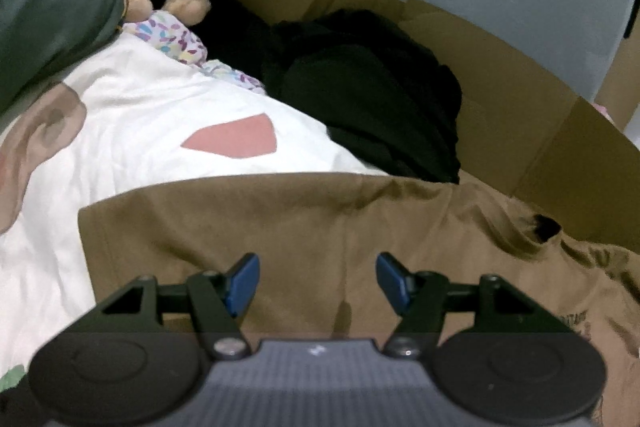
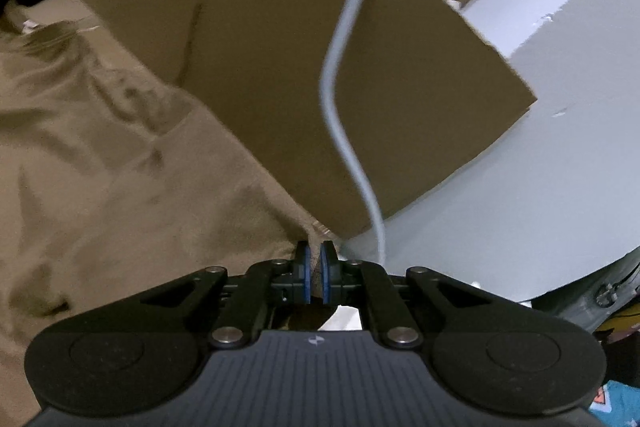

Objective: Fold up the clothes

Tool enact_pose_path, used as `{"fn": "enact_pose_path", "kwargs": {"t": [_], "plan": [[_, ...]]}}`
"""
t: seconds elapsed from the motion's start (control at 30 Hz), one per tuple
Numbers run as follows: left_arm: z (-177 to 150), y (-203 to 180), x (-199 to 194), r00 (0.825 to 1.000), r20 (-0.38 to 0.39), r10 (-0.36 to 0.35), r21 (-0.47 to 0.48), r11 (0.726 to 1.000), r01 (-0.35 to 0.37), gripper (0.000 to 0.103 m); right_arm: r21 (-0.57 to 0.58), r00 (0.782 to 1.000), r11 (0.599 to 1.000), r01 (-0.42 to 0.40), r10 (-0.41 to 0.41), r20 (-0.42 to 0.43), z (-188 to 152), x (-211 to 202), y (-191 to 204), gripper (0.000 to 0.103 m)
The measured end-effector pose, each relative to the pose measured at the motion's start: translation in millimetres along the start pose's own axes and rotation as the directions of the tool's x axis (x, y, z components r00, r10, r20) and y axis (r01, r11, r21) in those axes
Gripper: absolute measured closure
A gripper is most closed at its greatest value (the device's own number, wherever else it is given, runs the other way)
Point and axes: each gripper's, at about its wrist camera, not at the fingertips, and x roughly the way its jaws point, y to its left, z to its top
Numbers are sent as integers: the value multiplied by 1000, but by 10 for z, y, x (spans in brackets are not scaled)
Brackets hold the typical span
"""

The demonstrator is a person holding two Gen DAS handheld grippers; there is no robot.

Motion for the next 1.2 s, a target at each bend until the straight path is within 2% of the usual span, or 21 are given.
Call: {"fn": "enact_pose_path", "kwargs": {"t": [0.1, 0.13, 0.17, 0.23, 0.27, 0.57, 0.8, 1.0, 1.2], "plan": [[-27, 16, 14, 1000, -8, 1, -1, 1000, -1, 36, 24, 999, 999, 35, -35, -3, 38, 77, -44, 92], [-42, 23, 26, 1000, -13, 2, 0, 1000, -2, 36, 42, 998, 997, 60, -59, -10, 49, 97, -56, 82], [-62, 33, 42, 1000, -19, 3, -3, 1000, -3, 36, 54, 997, 996, 78, -77, -15, 55, 110, -62, 61], [-87, 54, 61, 1000, -24, 4, -12, 1000, -4, 36, 72, 996, 993, 92, -91, -8, 33, 83, -49, 42], [-96, 63, 66, 1000, -25, 3, -16, 1000, -4, 36, 83, 996, 992, 92, -93, 0, 14, 61, -40, 39], [-145, 122, -51, 1000, -21, -8, -45, 999, 7, 36, 119, 999, 993, 17, -21, 27, -290, -228, 118, 38], [-187, 145, -244, 1000, -16, -10, -52, 999, 9, 36, 135, 996, 988, -82, 78, 33, -556, -448, 246, 38], [-234, 164, -390, 1000, -14, -9, -48, 999, 9, 36, 106, 994, 988, -109, 107, 28, -753, -552, 360, 38], [-285, 213, -401, 1000, -25, -13, -84, 996, 10, 35, 66, 992, 990, -122, 121, 17, -859, -536, 518, 38]]}}
